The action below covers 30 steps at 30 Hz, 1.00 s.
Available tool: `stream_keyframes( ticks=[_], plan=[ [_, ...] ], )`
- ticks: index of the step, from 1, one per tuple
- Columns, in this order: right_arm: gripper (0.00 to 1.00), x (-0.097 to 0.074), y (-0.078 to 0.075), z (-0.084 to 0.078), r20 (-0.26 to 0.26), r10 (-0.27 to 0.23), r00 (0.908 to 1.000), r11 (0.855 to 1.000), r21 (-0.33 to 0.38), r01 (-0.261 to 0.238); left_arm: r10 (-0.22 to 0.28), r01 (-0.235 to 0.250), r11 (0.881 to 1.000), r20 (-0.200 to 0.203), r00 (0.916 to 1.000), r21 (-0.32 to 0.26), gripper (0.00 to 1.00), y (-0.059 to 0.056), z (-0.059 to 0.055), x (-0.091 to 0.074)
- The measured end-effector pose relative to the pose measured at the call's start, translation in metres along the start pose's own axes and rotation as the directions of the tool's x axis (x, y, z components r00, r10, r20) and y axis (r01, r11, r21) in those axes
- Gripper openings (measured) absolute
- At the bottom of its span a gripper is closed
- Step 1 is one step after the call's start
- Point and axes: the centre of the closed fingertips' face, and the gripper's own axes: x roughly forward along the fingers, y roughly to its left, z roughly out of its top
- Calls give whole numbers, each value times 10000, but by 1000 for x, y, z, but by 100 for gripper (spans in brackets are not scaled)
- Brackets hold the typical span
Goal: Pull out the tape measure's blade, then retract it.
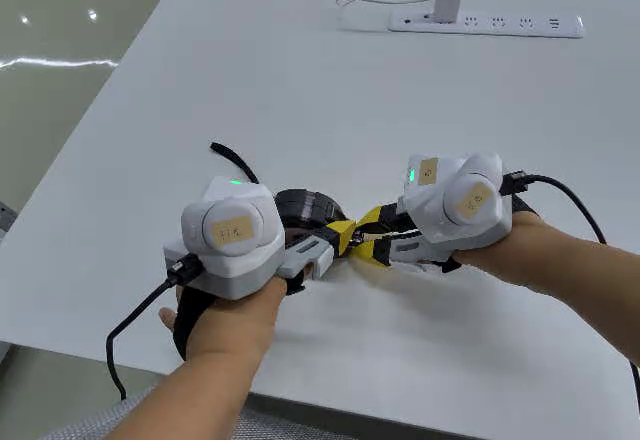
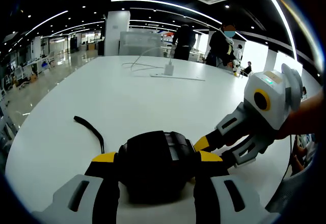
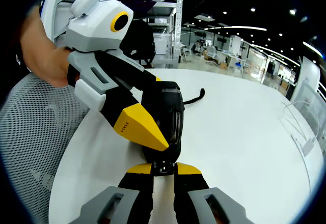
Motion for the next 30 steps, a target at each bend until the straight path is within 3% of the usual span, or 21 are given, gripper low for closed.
stream_keyframes(
  ticks=[8,13,30],
  plan=[
    [16,-6,-3,-9,-327,-226,9992,9996,165,232,-18,18,10000,9,10000,3,54,0,0,0],
    [21,-16,-9,-10,-11,-494,9988,9961,732,493,-14,14,10000,33,10000,19,54,0,0,0],
    [29,-39,-1,-6,314,-1207,9922,9857,1223,1160,-98,98,10000,185,9998,-6,58,-1,1,0]
  ],
)
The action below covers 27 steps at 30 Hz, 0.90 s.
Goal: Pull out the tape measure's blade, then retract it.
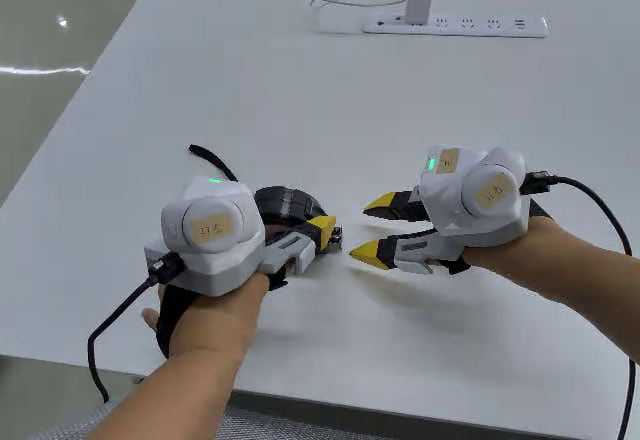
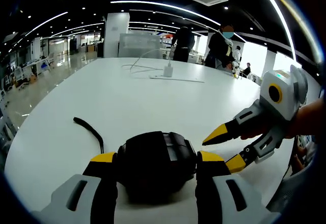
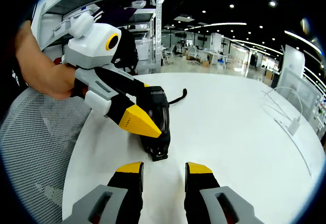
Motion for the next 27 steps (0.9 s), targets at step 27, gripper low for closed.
stream_keyframes(
  ticks=[27],
  plan=[
    [46,-62,9,-14,270,-1718,9848,9661,2000,1631,-1419,1431,9895,-479,9887,224,86,1,-4,-25]
  ],
)
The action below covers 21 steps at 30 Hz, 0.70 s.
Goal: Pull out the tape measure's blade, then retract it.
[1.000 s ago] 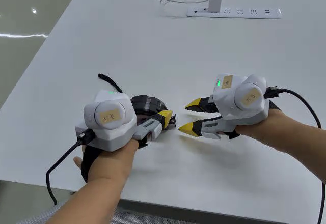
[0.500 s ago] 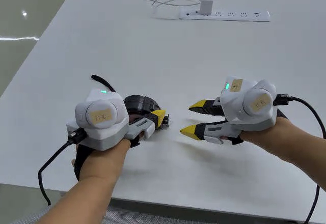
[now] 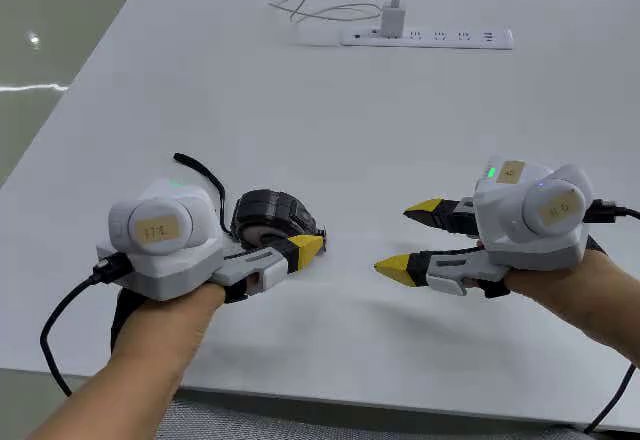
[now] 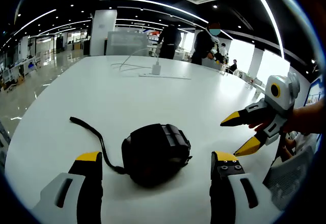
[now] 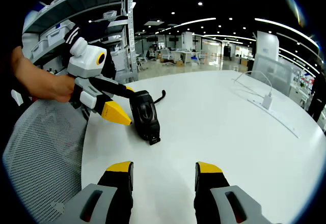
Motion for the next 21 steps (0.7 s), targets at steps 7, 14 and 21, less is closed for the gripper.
stream_keyframes(
  ticks=[7,14,21],
  plan=[
    [53,-18,-2,-5,78,-592,9982,9965,599,586,-448,459,9982,-305,9985,376,91,0,-5,-11],
    [58,-36,4,-9,7,-961,9954,9908,963,956,-860,879,9952,-420,9954,439,96,-1,-5,-21],
    [64,-59,5,-8,130,-1564,9876,9726,1762,1518,-1189,1213,9910,-439,9919,567,95,-1,-2,-33]
  ],
)
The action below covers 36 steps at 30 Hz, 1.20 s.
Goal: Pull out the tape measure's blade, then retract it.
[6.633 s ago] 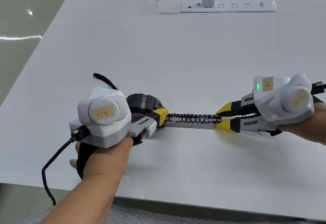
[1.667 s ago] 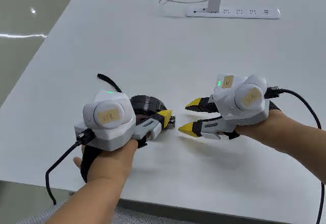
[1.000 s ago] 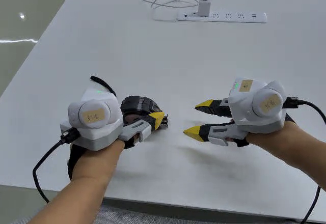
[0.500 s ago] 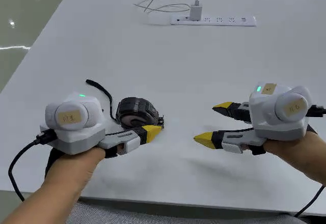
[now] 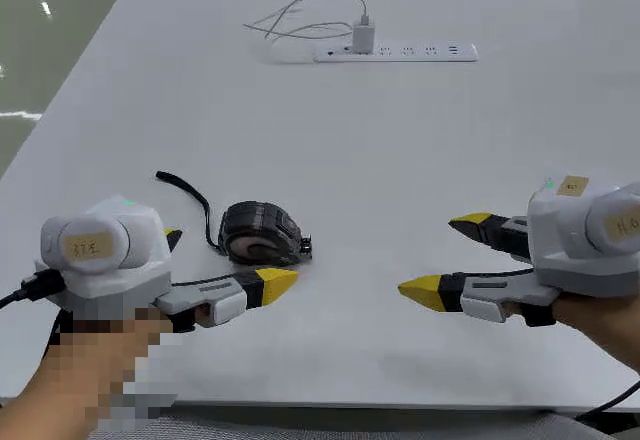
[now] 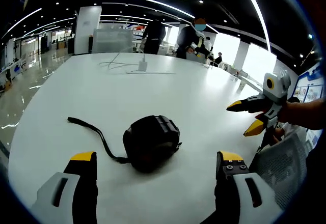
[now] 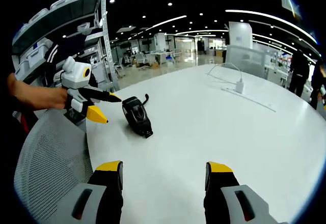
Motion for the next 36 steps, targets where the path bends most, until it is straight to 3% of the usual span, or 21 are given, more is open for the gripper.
stream_keyframes(
  ticks=[9,13,19,27,36],
  plan=[
    [72,-34,-4,-5,334,-756,9966,9954,612,734,-217,217,9998,126,9997,55,97,0,5,-17],
    [74,-42,-2,-12,148,-971,9952,9927,739,957,-230,230,9993,-4,9997,283,99,0,3,-19],
    [78,-53,-2,-13,160,-1274,9917,9883,870,1256,-394,394,9991,19,9992,141,99,0,4,-26],
    [79,-57,-4,-5,346,-1514,9879,9863,722,1486,-552,550,9984,142,9984,142,99,-2,11,-32],
    [79,-55,-4,-8,313,-1519,9879,9859,756,1492,-552,551,9984,51,9985,138,99,-1,7,-34]
  ],
)
